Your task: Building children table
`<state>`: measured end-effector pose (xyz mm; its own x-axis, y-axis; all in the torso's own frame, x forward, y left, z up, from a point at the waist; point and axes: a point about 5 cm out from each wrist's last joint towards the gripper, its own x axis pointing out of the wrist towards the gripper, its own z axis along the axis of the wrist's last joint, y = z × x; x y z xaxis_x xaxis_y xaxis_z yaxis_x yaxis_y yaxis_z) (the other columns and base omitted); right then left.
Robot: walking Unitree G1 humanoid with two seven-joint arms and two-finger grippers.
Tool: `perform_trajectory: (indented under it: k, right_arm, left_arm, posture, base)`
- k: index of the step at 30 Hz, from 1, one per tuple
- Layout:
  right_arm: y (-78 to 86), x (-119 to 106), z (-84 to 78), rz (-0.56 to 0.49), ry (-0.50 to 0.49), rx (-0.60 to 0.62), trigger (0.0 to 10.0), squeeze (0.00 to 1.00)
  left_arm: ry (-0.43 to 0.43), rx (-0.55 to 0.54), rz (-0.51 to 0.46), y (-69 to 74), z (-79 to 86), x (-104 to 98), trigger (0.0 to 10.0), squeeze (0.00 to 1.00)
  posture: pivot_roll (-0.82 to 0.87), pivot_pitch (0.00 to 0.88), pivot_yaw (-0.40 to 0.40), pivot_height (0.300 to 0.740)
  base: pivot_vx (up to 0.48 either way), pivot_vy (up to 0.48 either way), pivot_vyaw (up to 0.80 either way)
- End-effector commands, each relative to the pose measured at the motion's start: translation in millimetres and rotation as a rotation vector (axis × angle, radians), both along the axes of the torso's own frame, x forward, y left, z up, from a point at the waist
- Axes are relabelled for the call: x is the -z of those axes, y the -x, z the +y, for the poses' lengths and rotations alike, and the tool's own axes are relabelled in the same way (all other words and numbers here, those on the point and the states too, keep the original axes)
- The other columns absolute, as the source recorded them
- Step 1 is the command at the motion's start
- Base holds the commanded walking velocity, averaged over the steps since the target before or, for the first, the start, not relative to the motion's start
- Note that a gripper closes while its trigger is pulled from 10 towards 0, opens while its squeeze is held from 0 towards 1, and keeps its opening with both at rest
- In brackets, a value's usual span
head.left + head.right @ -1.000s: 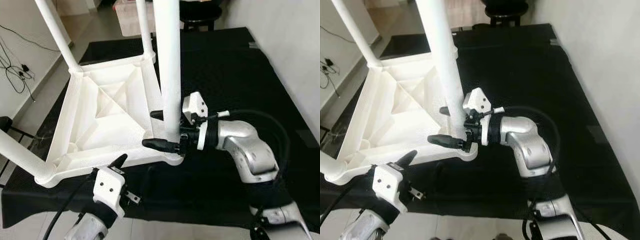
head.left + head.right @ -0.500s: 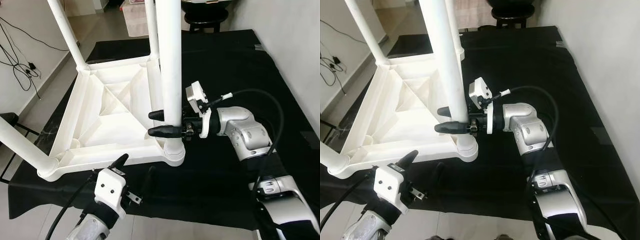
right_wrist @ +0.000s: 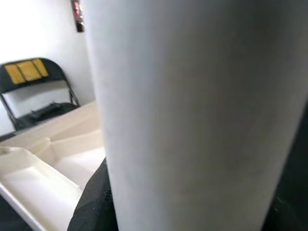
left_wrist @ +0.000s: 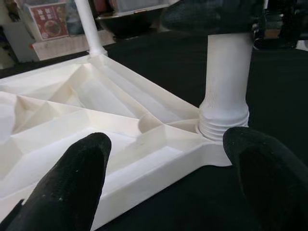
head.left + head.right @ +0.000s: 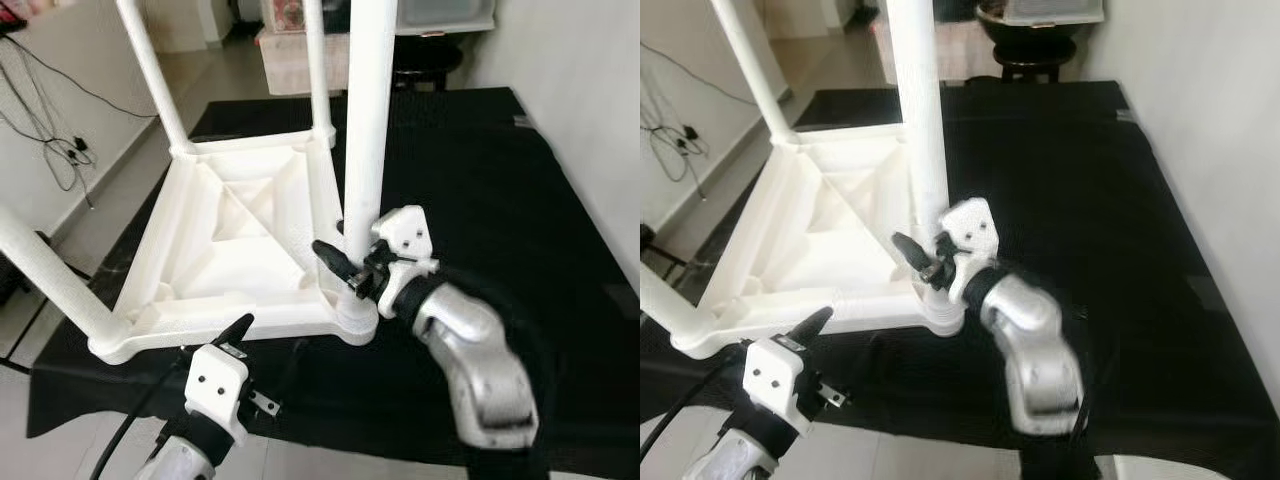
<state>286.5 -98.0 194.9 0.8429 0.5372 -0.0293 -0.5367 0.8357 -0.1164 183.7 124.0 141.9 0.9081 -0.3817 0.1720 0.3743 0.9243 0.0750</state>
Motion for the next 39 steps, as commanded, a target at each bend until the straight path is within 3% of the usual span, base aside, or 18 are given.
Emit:
perform_trajectory:
  k: [1, 7, 8, 9, 10, 11, 12, 15, 16, 18, 19, 21, 22, 24, 25, 35, 36, 39]
  right_arm:
    - [-3.9, 40.5, -18.4, 0.205, 0.075, 0.112, 0.0, 0.0]
    - [-10.1, 31.7, -9.8, 0.204, 0.046, 0.143, 0.0, 0.0]
    - [-10.0, 27.8, -5.6, 0.196, 0.027, 0.131, 7.8, 0.0]
    - [-11.8, 21.8, -2.6, 0.178, 0.008, 0.096, 10.0, 0.44]
    - [-11.8, 21.8, -2.6, 0.178, 0.008, 0.096, 10.0, 0.44]
    - [-14.1, 16.5, -1.2, 0.163, -0.007, 0.072, 10.0, 0.89]
    - [-18.4, 7.4, 2.4, 0.133, -0.043, -0.015, 10.0, 1.0]
    - [-26.8, -9.0, 6.6, 0.067, -0.105, -0.257, 10.0, 1.0]
    - [-26.8, -9.0, 6.6, 0.067, -0.105, -0.257, 10.0, 1.0]
    - [-25.8, -13.9, 8.3, 0.063, -0.101, -0.406, 10.0, 1.0]
    - [-25.8, -13.9, 8.3, 0.063, -0.101, -0.406, 10.0, 1.0]
    - [-22.5, -18.6, 9.7, 0.042, -0.051, -0.57, 10.0, 1.0]
    - [-22.5, -18.6, 9.7, 0.042, -0.051, -0.57, 10.0, 1.0]
    - [-21.2, -20.7, 9.3, 0.036, -0.02, -0.645, 10.0, 0.96]
    - [-23.4, -24.3, 8.4, 0.027, 0.002, -0.698, 10.0, 0.0]
    - [-36.3, -39.4, 7.0, 0.035, 0.055, -0.869, 9.6, 0.0]
    - [-37.8, -39.9, 6.1, 0.05, 0.055, -0.906, 0.0, 0.0]
    - [-39.7, -39.4, 3.7, 0.058, 0.055, -0.952, 0.0, 0.0]
  left_arm:
    - [0.0, -0.008, 0.002, 0.1, 2.5, 0.9, 10.0, 0.0]
    - [0.0, -0.002, 0.002, -1.4, 2.8, 1.1, 10.0, 0.0]
    - [-0.001, -0.004, 0.001, -1.7, 3.0, 1.2, 10.0, 0.0]
    - [0.0, -0.004, 0.001, -2.1, 2.8, 1.2, 10.0, 0.0]
    - [0.0, -0.004, 0.001, -2.1, 2.8, 1.2, 10.0, 0.0]
    - [0.001, -0.004, 0.0, -2.4, 2.7, 1.2, 10.0, 0.0]
    - [0.002, -0.003, 0.0, -2.7, 2.5, 1.2, 10.0, 0.0]
    - [0.005, -0.002, -0.001, -3.6, 1.2, 1.4, 10.0, 0.0]
    - [0.005, -0.002, -0.001, -3.6, 1.2, 1.4, 10.0, 0.0]
    - [0.007, -0.002, -0.002, -4.4, -0.1, 1.5, 10.0, 0.0]
    - [0.007, -0.002, -0.002, -4.4, -0.1, 1.5, 10.0, 0.0]
    - [0.009, -0.003, -0.004, -4.8, -0.7, 1.5, 10.0, 0.0]
    - [0.009, -0.003, -0.004, -4.8, -0.7, 1.5, 10.0, 0.0]
    - [0.009, -0.005, -0.005, -4.9, -0.8, 1.5, 10.0, 0.0]
    - [0.01, -0.006, -0.006, -5.0, -1.0, 1.6, 10.0, 0.0]
    - [0.01, -0.009, -0.007, -4.5, -1.0, 2.0, 10.0, 0.0]
    - [0.01, -0.008, -0.007, -4.2, -1.2, 1.9, 10.0, 0.0]
    - [0.011, -0.008, -0.007, -3.9, -1.5, 1.8, 10.0, 0.0]
  posture:
    - [-0.06, 0.156, 0.075, 0.74]
    - [-0.06, 0.154, 0.082, 0.74]
    - [-0.06, 0.152, 0.082, 0.74]
    - [-0.06, 0.151, 0.082, 0.74]
    - [-0.06, 0.151, 0.082, 0.74]
    - [-0.06, 0.151, 0.082, 0.74]
    - [-0.06, 0.149, 0.079, 0.74]
    - [-0.06, 0.145, 0.074, 0.74]
    - [-0.06, 0.145, 0.074, 0.74]
    - [-0.06, 0.142, 0.068, 0.74]
    - [-0.06, 0.142, 0.068, 0.74]
    - [-0.05, 0.144, 0.067, 0.74]
    - [-0.05, 0.144, 0.067, 0.74]
    - [-0.05, 0.142, 0.066, 0.74]
    - [-0.05, 0.141, 0.062, 0.74]
    - [-0.04, 0.139, 0.06, 0.74]
    - [-0.03, 0.14, 0.057, 0.74]
    - [-0.03, 0.141, 0.059, 0.74]
  base:
    - [0.0, 0.0, 0.0]
    - [0.0, 0.0, 0.0]
    - [0.0, 0.0, 0.0]
    - [0.0, 0.0, 0.0]
    - [0.0, 0.0, 0.0]
    - [0.0, 0.0, 0.0]
    - [0.0, 0.0, 0.0]
    - [0.0, 0.0, 0.0]
    - [0.0, 0.0, 0.0]
    - [0.0, 0.0, 0.0]
    - [0.0, 0.0, 0.0]
    - [0.0, 0.0, 0.0]
    - [0.0, 0.0, 0.0]
    - [0.0, 0.0, 0.0]
    - [0.0, 0.0, 0.0]
    - [0.0, 0.0, 0.0]
    - [0.0, 0.0, 0.0]
    - [0.0, 0.0, 0.0]
